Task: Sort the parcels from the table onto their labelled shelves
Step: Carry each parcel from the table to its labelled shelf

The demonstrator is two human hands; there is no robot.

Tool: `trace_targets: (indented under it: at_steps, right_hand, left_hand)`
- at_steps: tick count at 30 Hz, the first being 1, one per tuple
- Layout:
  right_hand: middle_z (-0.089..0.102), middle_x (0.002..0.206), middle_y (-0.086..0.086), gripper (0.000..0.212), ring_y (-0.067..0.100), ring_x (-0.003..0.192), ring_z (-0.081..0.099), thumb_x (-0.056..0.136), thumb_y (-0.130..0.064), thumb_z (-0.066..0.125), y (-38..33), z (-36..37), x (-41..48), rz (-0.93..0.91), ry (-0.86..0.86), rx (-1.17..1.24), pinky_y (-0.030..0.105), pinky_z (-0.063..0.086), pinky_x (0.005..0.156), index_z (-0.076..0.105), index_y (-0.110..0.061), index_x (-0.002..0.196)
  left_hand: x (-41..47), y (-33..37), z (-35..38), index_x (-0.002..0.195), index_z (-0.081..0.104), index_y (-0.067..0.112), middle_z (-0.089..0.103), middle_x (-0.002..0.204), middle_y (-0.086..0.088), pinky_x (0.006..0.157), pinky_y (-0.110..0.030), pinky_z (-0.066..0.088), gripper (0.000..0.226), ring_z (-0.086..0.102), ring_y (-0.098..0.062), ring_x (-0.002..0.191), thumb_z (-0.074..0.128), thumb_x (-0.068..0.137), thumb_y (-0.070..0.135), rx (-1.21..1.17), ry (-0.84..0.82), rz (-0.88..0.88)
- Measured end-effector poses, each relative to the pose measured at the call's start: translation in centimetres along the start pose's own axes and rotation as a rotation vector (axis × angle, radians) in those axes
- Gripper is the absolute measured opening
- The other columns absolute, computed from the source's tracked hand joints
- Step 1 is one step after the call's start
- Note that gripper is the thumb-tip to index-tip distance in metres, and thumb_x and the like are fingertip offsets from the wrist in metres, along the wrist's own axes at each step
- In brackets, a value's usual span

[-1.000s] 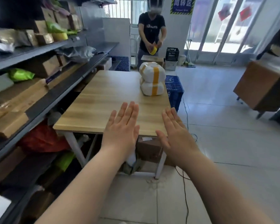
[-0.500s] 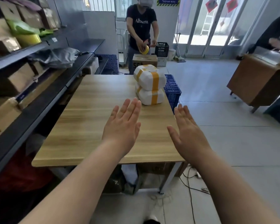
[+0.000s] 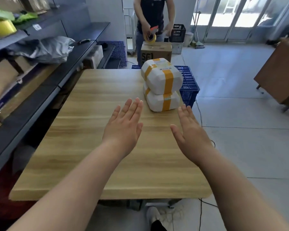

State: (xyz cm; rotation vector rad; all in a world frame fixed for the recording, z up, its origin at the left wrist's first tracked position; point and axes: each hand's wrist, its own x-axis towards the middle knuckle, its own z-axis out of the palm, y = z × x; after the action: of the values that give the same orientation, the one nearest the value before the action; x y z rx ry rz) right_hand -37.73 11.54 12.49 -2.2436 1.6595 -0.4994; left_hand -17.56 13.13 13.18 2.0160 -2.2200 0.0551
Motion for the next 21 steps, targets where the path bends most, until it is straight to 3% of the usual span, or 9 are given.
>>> trace_targets:
  at_steps: [6,16,21]
  right_hand:
    - [-0.001,0.160,-0.001,0.061,0.007,0.145,-0.009,0.101,-0.035,0.032,4.6,-1.7,9.0,0.038,-0.038,0.047,0.021,-0.002,0.112,0.005,-0.013,0.151]
    - [0.001,0.160,0.000,0.062,0.012,0.146,-0.005,0.101,-0.039,0.033,11.2,-0.8,28.5,0.102,-0.069,-0.019,0.032,0.007,0.116,0.006,-0.015,0.152]
    - [0.001,0.160,0.000,0.061,0.012,0.146,-0.004,0.102,-0.037,0.032,14.5,1.7,35.4,0.185,-0.086,0.050,0.032,0.005,0.116,0.007,-0.014,0.152]
  left_hand:
    - [10.4,0.6,1.4,0.150,-0.015,0.020,-0.018,0.158,0.007,0.117,-0.031,-0.009,0.059,-0.018,-0.011,0.145,0.018,0.103,0.036,-0.049,-0.051,0.004]
    - [26.8,-0.4,6.9,0.151,-0.010,0.018,-0.013,0.160,0.004,0.119,-0.031,-0.004,0.060,-0.013,-0.011,0.146,0.020,0.103,0.036,-0.125,-0.166,-0.028]
    - [32.9,-1.5,10.4,0.153,-0.002,0.017,-0.006,0.161,0.003,0.117,-0.029,-0.001,0.062,-0.007,-0.010,0.146,0.028,0.103,0.036,-0.461,-0.207,-0.195]
